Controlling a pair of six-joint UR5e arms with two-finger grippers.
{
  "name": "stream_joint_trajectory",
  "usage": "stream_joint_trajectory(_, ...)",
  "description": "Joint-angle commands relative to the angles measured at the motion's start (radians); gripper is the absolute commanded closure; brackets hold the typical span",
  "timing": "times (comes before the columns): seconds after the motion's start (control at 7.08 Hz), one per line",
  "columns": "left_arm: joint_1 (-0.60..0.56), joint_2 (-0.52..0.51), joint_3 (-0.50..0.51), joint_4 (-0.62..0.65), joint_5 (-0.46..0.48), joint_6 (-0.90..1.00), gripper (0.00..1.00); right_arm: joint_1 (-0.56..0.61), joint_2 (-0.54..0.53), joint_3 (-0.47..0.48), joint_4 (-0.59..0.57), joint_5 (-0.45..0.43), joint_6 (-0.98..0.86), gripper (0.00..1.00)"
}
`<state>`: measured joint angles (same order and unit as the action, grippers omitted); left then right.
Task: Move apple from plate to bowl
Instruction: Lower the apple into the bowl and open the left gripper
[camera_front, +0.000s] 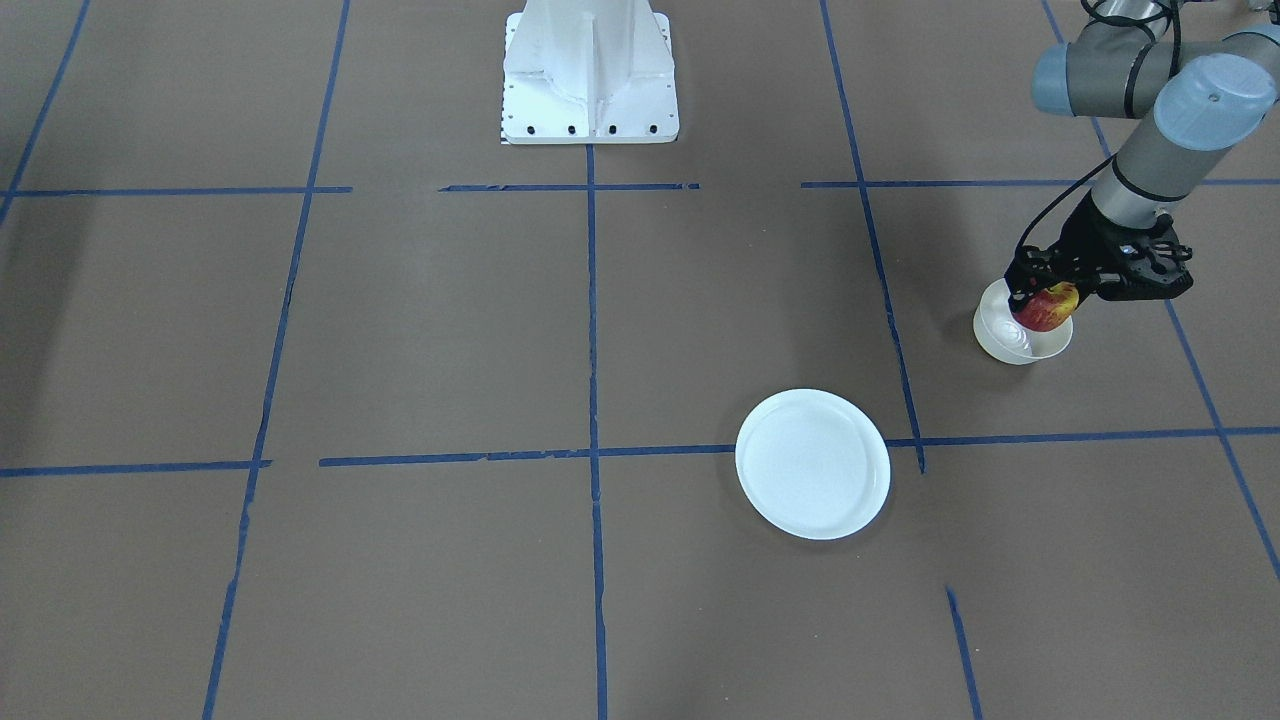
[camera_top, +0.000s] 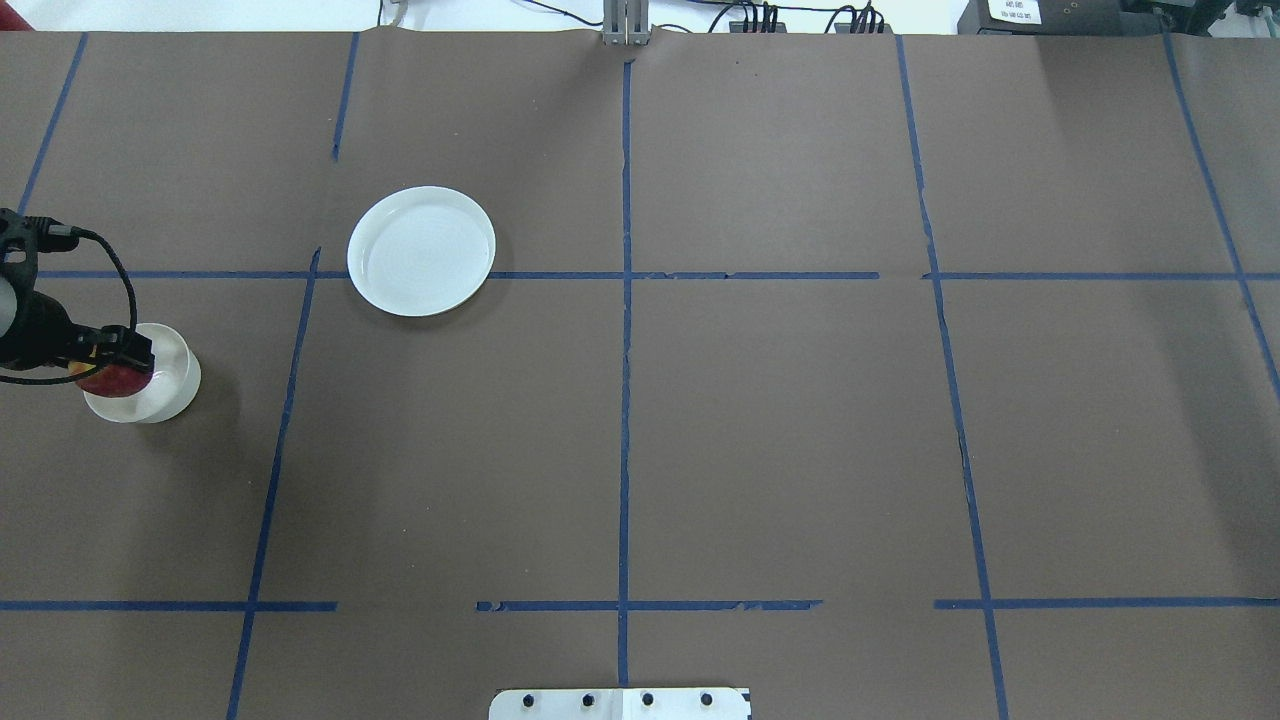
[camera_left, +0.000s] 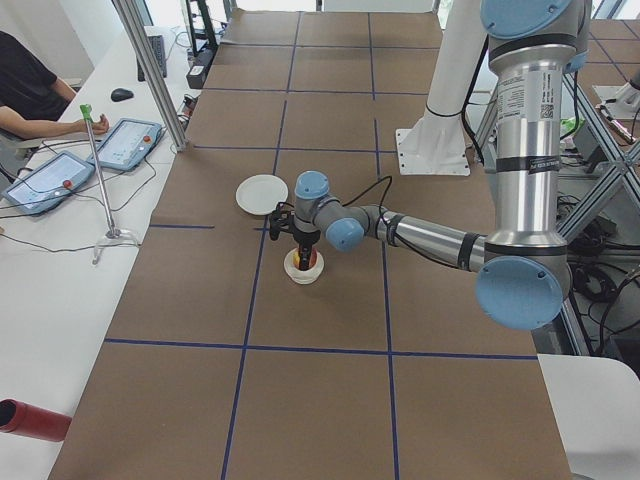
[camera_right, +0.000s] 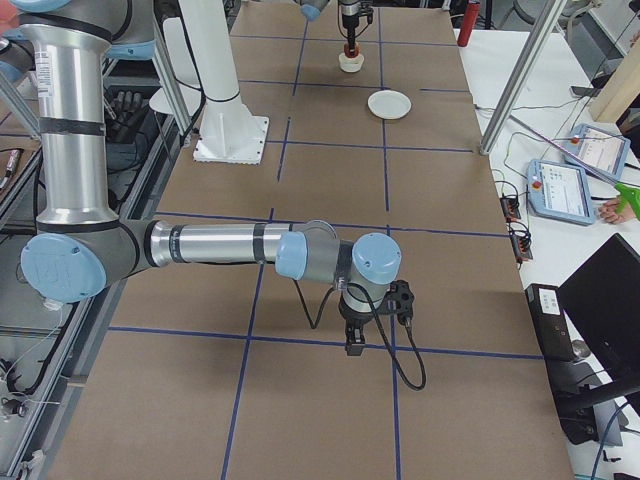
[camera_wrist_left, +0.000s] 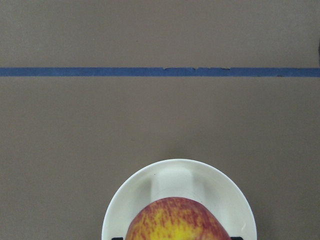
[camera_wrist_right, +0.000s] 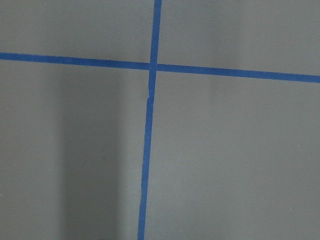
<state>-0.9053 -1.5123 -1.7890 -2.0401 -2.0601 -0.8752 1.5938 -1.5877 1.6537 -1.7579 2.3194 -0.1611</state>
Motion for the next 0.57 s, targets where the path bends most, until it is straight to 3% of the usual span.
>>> stream_joint_trajectory(0.0, 0.029, -0.014, 0.034, -0.005, 0.0, -0.001, 1.0, 0.0, 0.0, 0.0, 0.0, 0.0, 0.0, 0.0)
stream_joint_trajectory(0.28, 0.029, -0.029, 0.057, -0.015, -0.003, -0.001, 1.0, 0.0, 0.0, 0.0, 0.0, 0.0, 0.0, 0.0)
stream_joint_trajectory(0.42, 0.029, -0.035, 0.068, -0.015, -0.005, 0.004, 0.65, 0.0, 0.0, 0.0, 0.0, 0.0, 0.0, 0.0)
